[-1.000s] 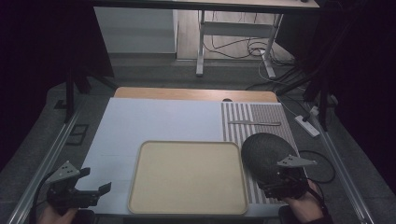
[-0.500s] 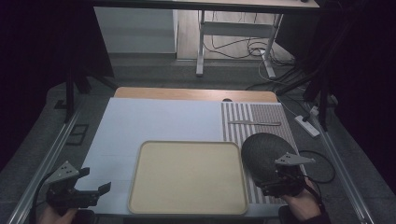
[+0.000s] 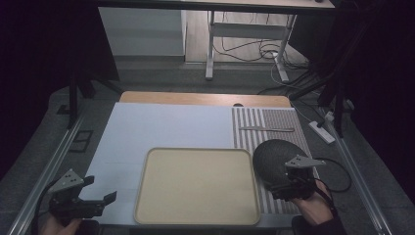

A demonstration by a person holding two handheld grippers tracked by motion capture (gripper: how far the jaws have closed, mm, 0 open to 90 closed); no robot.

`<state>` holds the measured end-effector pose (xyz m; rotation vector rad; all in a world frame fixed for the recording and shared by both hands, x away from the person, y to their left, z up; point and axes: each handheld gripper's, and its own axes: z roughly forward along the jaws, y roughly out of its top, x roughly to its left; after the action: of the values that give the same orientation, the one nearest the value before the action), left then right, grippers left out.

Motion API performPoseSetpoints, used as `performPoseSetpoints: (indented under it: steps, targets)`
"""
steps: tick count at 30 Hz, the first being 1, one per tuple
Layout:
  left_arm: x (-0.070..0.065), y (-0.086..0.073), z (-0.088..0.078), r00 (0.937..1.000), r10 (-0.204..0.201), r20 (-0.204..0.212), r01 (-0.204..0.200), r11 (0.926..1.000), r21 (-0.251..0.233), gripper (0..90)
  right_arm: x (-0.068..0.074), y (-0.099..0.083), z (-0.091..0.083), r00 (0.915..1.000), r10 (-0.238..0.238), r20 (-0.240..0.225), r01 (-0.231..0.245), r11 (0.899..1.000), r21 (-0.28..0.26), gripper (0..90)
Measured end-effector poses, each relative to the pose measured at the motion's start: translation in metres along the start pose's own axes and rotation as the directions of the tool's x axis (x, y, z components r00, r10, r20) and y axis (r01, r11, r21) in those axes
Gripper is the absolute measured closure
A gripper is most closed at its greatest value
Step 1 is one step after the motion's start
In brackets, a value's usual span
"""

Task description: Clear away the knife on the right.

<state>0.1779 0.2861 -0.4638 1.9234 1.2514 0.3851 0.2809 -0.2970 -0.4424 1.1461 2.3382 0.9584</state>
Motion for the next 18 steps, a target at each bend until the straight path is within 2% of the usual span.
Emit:
performPoseSetpoints:
  steps: [10,18]
  targets:
    - [0.000,0.000,0.000,1.0000,-0.001,-0.002,0.001,1.0000,0.002,2.5,-0.013,0.006,0.021,0.9975,0.064,-0.031,-0.063,0.998,0.024,0.6]
    - [0.000,0.000,0.000,1.0000,-0.002,-0.002,0.002,1.0000,0.002,2.5,-0.024,0.011,0.035,0.9980,0.057,-0.029,-0.056,0.998,0.030,0.6]
